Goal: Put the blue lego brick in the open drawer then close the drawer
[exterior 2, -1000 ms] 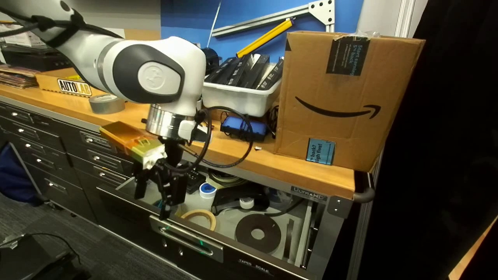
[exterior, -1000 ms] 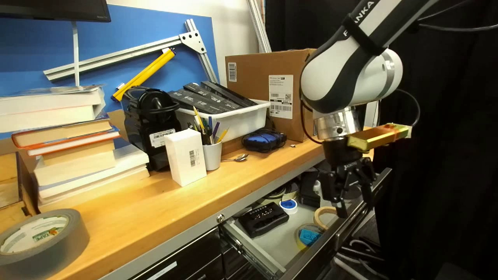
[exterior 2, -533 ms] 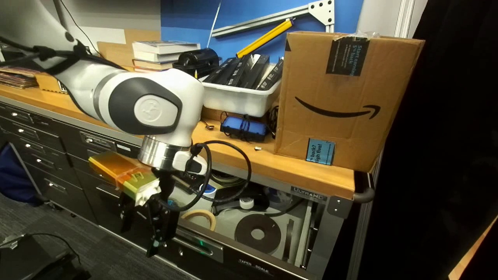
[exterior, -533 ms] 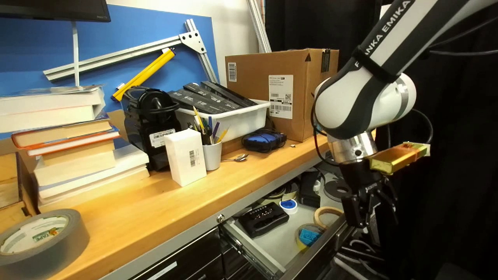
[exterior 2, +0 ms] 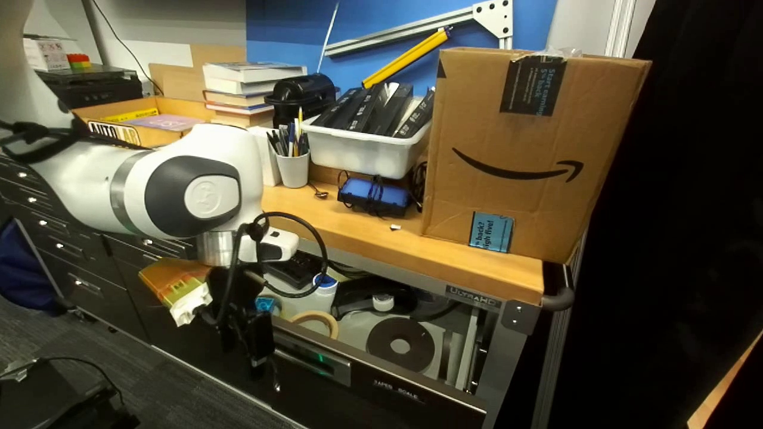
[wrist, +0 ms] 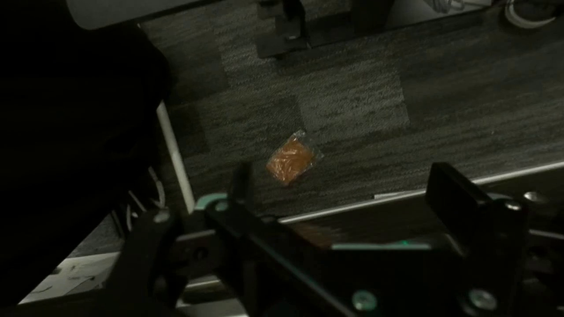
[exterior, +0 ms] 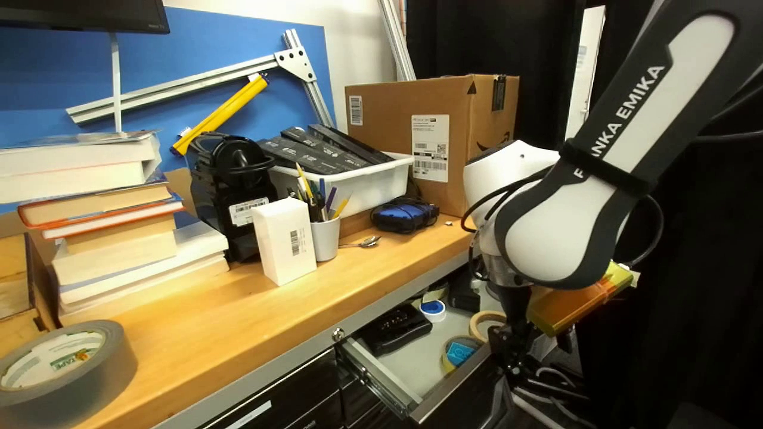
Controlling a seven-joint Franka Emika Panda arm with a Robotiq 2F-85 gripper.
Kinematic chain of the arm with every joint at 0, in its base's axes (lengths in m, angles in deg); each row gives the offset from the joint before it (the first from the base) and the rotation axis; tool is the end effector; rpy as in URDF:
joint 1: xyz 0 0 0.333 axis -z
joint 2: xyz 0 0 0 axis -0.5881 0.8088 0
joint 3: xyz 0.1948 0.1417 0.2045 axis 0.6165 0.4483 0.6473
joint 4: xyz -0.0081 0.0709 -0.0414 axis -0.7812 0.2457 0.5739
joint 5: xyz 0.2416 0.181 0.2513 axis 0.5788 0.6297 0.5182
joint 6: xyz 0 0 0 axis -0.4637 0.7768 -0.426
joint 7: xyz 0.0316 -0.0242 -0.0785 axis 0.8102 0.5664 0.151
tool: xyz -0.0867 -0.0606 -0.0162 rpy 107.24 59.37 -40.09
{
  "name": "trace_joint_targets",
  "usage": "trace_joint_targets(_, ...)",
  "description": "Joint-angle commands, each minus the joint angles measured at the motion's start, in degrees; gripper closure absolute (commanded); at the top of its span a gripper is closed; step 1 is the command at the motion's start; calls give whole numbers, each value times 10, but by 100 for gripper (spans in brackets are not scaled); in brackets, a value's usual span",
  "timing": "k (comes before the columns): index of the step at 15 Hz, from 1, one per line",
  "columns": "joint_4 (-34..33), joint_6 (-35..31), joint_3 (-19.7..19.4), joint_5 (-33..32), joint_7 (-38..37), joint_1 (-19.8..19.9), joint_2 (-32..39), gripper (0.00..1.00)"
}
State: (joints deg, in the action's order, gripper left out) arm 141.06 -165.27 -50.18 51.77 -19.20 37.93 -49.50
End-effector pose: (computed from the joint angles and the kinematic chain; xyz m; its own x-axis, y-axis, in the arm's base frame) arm 0.3834 -0.0223 0.2136 0.9658 -0.1804 -0.1860 -0.1326 -0.9608 0.2436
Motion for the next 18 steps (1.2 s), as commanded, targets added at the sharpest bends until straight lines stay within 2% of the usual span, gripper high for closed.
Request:
trace_joint_targets(1,1,-68,11,-100,-151,-15,0,0)
trace_joint_targets(4,-21,-73,22,-232,-286,-30,0,0)
trace_joint_targets(9,-63,-20,58,-438,-510,-69,38,0)
trace_joint_targets(11,-80,11,74,-467,-551,-89,69,0)
trace_joint_targets(14,-111,44,91,-472,-565,-116,119,0)
trace_joint_targets(18,-160,52,94,-528,-618,-144,167,0)
